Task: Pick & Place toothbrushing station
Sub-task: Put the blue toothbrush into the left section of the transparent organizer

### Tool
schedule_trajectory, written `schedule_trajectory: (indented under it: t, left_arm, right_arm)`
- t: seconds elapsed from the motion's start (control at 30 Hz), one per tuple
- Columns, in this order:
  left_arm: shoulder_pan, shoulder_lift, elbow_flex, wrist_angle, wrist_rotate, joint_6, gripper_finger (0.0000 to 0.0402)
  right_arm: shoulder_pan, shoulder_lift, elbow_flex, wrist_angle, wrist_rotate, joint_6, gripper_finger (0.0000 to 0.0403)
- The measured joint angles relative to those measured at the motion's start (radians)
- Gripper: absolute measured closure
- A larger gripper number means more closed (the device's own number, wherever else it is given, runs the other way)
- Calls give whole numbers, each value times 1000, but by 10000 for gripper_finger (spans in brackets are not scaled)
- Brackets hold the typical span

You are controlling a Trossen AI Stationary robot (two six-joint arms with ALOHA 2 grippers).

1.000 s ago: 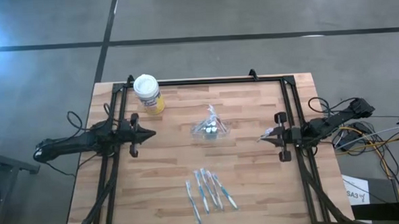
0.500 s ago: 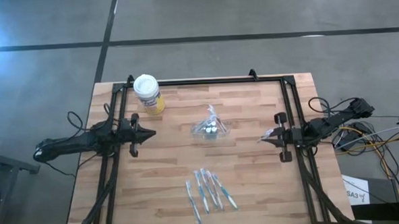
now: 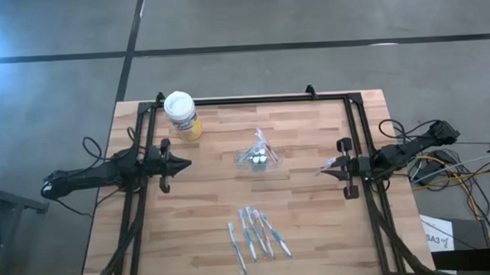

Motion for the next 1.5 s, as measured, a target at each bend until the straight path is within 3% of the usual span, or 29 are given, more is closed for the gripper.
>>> schedule_trajectory:
  t: [0.33,0.67,0.9,1.07,1.33,1.5]
  left_arm:
    - [0,0,-2,14,-8,-5,392]
    - [-2,55,-4,184,17,26,396]
    - [-2,180,41,315,20,32,396]
    - [-2,286,105,329,20,52,396]
    - [-2,508,208,414,31,156,375]
    - [-2,650,295,489,35,168,364]
  right_arm:
    - [-4,2,-1,25,52,35,387]
    - [-34,116,-2,188,50,36,387]
    - [-84,258,-1,345,44,45,387]
    - [-112,346,41,350,38,75,387]
    - [-114,528,116,446,35,72,387]
    - [-136,655,163,561,-25,30,387]
